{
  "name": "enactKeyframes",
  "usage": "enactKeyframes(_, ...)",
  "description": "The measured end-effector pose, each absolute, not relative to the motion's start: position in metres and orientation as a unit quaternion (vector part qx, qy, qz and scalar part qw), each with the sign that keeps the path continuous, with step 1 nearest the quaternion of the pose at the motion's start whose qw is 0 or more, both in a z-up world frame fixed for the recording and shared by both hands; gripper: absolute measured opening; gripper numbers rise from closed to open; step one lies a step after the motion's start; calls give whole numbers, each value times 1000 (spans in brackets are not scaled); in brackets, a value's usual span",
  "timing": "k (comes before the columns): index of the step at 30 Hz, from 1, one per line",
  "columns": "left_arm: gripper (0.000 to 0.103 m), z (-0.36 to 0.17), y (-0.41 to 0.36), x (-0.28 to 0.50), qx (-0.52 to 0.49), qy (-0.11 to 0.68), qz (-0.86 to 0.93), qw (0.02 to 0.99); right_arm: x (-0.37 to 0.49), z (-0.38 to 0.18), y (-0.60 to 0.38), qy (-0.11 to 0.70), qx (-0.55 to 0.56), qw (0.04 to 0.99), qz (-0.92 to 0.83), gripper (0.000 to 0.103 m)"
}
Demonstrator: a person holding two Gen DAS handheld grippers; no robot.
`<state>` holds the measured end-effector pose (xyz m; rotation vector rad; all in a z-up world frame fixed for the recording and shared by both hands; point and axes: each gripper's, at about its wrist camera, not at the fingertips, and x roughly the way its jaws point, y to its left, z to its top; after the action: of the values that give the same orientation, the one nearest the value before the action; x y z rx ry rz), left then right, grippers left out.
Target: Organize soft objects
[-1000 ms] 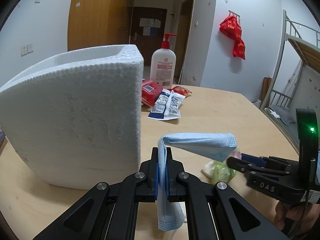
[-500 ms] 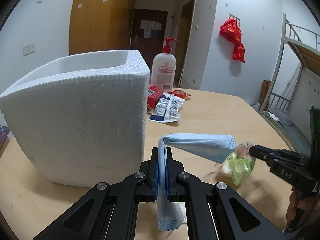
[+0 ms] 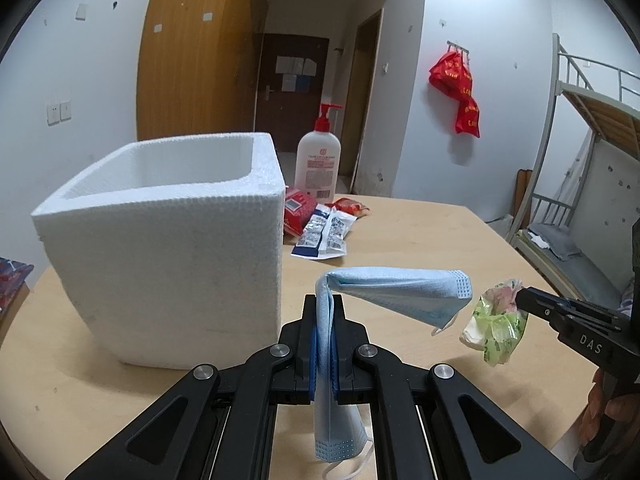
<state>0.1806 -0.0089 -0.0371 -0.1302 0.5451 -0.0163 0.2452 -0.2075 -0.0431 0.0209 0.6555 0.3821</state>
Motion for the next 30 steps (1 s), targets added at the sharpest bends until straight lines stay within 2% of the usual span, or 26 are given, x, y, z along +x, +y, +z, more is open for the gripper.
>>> enactKeyframes(30,5,-6,2,74,-49,209,1,977,147,-19,-199,256,21,943,214,15)
